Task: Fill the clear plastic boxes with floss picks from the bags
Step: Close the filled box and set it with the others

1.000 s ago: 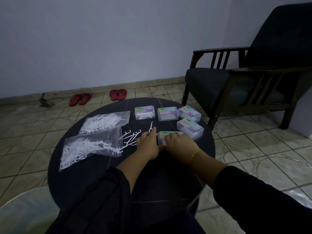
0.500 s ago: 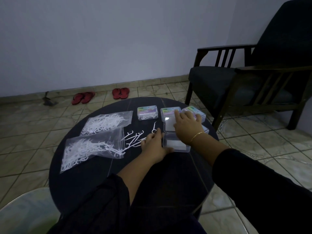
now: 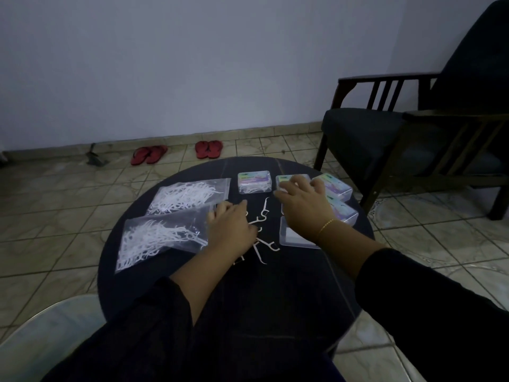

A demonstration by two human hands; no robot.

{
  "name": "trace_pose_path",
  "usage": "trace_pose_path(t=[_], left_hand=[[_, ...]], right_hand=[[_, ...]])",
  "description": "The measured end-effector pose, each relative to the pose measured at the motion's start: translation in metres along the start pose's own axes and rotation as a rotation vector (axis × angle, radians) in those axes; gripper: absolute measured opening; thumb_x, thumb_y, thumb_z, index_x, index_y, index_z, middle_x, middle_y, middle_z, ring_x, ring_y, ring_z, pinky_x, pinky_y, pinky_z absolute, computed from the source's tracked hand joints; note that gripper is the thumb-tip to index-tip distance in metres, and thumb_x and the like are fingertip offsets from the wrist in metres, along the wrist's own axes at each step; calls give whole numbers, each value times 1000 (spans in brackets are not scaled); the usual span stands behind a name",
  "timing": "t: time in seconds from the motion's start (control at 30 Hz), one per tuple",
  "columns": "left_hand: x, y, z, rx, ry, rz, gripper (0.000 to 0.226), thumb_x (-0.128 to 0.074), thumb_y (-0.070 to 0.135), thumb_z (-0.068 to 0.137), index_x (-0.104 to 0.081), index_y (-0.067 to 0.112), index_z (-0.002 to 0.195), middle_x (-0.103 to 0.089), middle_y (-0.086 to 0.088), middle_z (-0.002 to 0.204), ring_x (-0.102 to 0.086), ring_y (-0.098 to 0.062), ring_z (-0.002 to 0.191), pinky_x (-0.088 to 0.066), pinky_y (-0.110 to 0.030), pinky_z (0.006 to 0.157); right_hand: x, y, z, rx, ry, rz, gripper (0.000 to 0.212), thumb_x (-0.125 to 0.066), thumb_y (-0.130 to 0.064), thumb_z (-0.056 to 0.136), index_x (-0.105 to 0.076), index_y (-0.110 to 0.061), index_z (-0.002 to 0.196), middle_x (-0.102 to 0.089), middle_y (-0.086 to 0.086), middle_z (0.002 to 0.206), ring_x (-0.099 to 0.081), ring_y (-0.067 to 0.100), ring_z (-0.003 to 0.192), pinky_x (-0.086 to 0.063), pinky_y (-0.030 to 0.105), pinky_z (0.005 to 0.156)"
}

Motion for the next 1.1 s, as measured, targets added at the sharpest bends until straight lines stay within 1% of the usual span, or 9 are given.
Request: trace_pose_path(t=[0.07, 0.17, 0.27, 0.47, 0.63, 0.77, 0.87, 1.0, 1.1], left_hand=[[4, -9, 5, -22, -79, 137, 72, -52, 37, 87, -22, 14, 149, -44, -1, 143, -21, -20, 137, -17, -36, 107], [4, -17, 9, -70, -194, 282, 86, -54, 42, 84, -9, 11, 152, -37, -8, 149, -9, -23, 144, -1, -40, 115], [-2, -25, 14, -104, -285, 403, 97, -53, 49, 82, 2, 11, 152, -29, -12, 153, 0, -26, 146, 13, -43, 114], [-11, -35, 24, -104, -307, 519, 94, -46, 50, 85, 7, 8, 151, -25, -17, 154, 5, -28, 147, 24, -47, 110], [-14, -35, 34, -100, -257, 476, 88, -50, 42, 87, 0, 9, 151, -25, -23, 152, 6, -32, 146, 20, -48, 113], [-18, -42, 39, -119, -162, 354, 77, -54, 28, 86, -16, 12, 150, -42, -20, 141, -13, -32, 144, 11, -46, 115], [-24, -50, 39, -117, -119, 254, 61, -52, 22, 88, -31, 20, 146, -55, -14, 126, -27, -33, 139, -3, -47, 117], [-20, -48, 33, -129, -50, 195, 43, -50, 23, 91, -48, 26, 134, -60, -8, 112, -38, -33, 129, -9, -43, 113], [-16, -44, 26, -126, -22, 172, 37, -48, 24, 92, -53, 27, 128, -59, -6, 110, -40, -30, 123, -15, -39, 107]], right_hand=[[-1, -9, 6, 75, -32, -75, 50, -57, -29, 88, -45, -26, 136, -37, -2, 146, -19, 23, 138, -18, 48, 107], [-4, -23, 16, 159, -116, -175, 37, -52, -28, 92, -54, -23, 128, -47, 0, 136, -25, 24, 134, -20, 50, 107], [-6, -35, 30, 189, -190, -237, 32, -49, -28, 94, -57, -21, 123, -52, 0, 131, -26, 25, 134, -18, 52, 108], [-15, -48, 59, 238, -317, -430, 34, -41, -33, 98, -57, -19, 125, -53, 3, 132, -28, 28, 133, -11, 53, 111], [-28, -50, 72, 194, -522, -571, 36, -41, -39, 97, -56, -23, 126, -50, 4, 138, -20, 32, 138, 2, 58, 111], [-24, -52, 76, 197, -458, -399, 23, -48, -32, 94, -63, -23, 110, -60, 0, 120, -36, 25, 129, -1, 56, 112], [-21, -50, 75, 186, -414, -331, 20, -52, -27, 93, -63, -22, 109, -61, 0, 118, -38, 24, 128, -3, 56, 112], [-24, -48, 70, 187, -355, -277, 16, -50, -26, 93, -65, -22, 99, -64, -1, 108, -42, 22, 123, -10, 53, 111], [-29, -48, 68, 160, -372, -224, 18, -49, -29, 94, -65, -24, 101, -63, -2, 110, -38, 22, 126, -9, 55, 110]])
Point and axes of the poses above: each hand's wrist, its own z-axis towards the middle knuckle, its own x-axis out of the back of the hand, y = z × x, the point moved 3 cm from there along z, towards the middle knuckle
